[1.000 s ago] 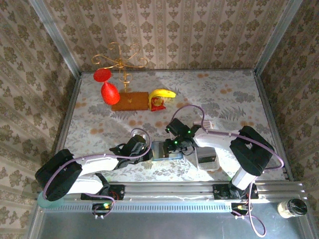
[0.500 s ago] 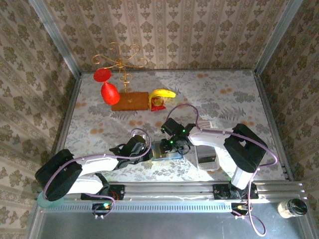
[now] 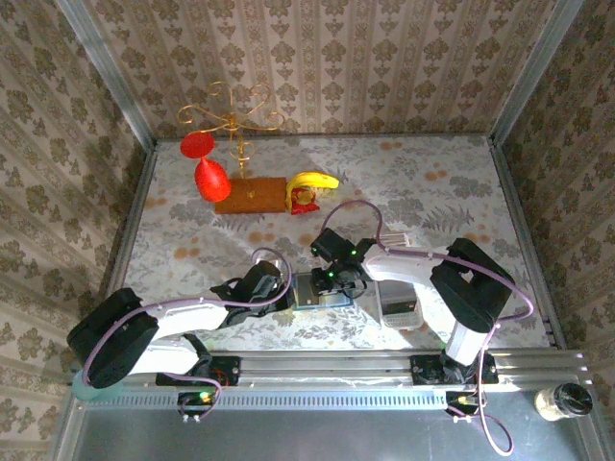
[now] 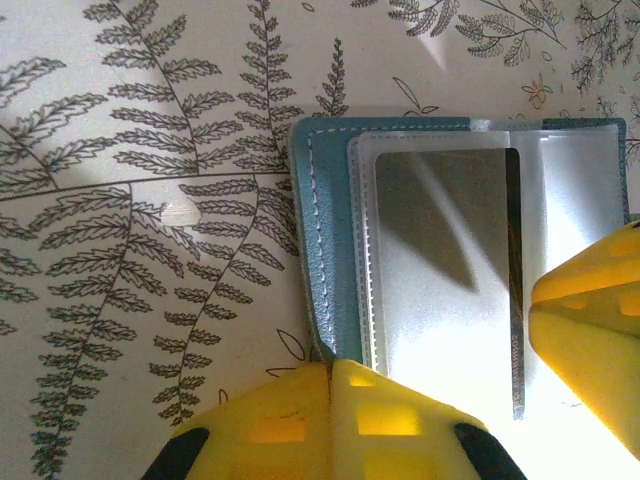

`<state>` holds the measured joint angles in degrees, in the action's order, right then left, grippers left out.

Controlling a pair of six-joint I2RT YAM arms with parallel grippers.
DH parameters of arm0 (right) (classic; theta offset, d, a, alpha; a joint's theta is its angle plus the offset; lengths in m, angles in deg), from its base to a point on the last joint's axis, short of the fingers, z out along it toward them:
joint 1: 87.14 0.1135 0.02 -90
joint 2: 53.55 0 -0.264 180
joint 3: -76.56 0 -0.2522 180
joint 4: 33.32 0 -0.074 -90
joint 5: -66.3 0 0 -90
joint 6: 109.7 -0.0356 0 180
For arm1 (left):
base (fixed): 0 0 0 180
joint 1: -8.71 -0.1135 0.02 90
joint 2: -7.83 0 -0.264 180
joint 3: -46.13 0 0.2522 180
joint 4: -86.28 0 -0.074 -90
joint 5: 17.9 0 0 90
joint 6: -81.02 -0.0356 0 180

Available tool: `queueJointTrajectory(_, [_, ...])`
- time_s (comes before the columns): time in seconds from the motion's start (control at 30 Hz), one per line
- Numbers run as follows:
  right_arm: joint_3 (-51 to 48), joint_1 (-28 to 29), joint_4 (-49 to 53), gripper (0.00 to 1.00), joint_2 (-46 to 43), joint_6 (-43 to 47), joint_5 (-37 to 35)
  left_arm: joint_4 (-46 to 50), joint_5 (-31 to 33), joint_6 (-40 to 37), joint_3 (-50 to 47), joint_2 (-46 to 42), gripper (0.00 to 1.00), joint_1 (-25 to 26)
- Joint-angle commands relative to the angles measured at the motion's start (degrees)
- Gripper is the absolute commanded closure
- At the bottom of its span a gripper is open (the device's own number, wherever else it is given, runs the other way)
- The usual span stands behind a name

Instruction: Put the credit cards into the card holder

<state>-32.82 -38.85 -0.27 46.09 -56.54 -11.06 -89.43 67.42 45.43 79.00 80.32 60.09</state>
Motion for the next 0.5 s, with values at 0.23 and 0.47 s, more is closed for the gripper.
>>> queueJointTrajectory(0.23, [1.16, 1.17, -4.37, 0.81, 2.25, -3.68, 3.4, 3.01, -0.86, 0.83, -1.89, -0.42, 0.94, 0.92])
queueJointTrajectory(0.47, [-0.06, 1.85, -0.44, 0.74, -4.29, -4.53, -1.95, 4.06, -0.39, 0.83, -2.45, -2.38, 0.94, 0.98])
